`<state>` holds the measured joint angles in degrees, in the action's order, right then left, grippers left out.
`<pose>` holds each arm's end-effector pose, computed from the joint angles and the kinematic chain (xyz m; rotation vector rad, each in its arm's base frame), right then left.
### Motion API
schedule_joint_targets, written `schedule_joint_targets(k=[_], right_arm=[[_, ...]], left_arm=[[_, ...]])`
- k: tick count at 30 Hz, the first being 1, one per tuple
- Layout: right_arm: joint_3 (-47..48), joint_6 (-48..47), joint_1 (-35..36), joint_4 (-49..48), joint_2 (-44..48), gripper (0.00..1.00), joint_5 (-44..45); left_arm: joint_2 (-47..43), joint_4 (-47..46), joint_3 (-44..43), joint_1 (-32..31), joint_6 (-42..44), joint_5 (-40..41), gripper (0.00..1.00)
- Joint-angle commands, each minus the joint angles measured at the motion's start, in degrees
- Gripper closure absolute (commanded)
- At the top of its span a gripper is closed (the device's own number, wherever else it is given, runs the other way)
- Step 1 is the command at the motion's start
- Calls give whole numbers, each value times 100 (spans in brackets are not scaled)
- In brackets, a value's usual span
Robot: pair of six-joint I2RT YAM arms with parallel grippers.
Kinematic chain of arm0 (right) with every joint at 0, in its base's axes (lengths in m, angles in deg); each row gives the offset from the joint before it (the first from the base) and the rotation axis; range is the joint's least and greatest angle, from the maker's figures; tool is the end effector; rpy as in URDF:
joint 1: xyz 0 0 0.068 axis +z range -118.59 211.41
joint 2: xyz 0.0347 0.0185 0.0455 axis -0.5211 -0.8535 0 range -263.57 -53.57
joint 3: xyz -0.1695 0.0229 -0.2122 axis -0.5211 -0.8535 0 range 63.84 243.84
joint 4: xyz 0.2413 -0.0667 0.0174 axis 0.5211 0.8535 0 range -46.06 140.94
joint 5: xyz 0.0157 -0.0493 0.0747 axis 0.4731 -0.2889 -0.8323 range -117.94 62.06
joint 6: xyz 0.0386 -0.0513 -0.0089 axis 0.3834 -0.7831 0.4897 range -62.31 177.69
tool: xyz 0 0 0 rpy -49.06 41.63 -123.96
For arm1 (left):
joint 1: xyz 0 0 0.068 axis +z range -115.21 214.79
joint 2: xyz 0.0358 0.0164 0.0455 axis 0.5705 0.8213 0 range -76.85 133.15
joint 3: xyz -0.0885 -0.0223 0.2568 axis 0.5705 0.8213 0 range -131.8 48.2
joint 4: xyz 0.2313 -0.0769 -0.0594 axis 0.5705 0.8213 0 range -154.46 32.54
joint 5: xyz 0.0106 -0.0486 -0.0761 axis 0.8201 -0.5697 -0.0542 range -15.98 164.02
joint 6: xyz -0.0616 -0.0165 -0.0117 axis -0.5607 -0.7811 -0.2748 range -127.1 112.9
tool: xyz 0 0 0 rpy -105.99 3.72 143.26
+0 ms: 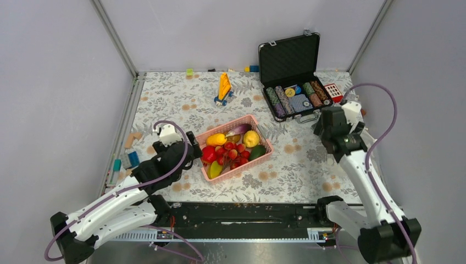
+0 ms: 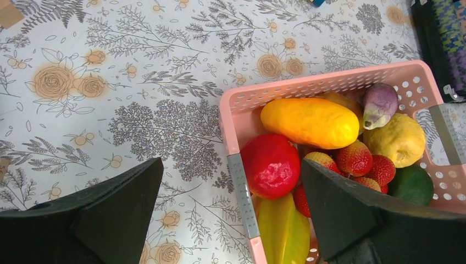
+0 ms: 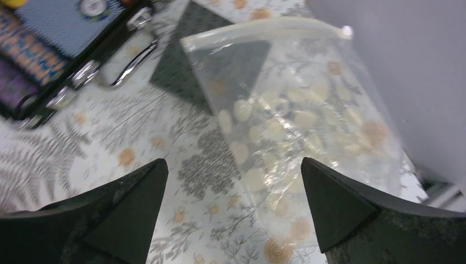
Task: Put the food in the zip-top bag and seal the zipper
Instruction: Pick up the zipper food storage bag at the center of the board.
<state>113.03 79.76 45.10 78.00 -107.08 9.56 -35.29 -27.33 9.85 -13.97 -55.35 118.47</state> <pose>0.1921 0.0151 0.2969 0.4921 2.0482 -0.3630 0.1212 -0.0845 0.2640 -0.3728 2.0206 -0.1532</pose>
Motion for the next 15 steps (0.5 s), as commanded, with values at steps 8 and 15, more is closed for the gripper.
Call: schedule_joint_targets(k=[8, 15], right_arm=[[1405, -1087, -1496, 42, -2096, 0, -1347], [1957, -1820, -1481, -80, -3507, 0, -463]], left_arm=[[71, -426, 72, 23, 420, -375, 1], [44, -471, 79, 17, 483, -472, 1]])
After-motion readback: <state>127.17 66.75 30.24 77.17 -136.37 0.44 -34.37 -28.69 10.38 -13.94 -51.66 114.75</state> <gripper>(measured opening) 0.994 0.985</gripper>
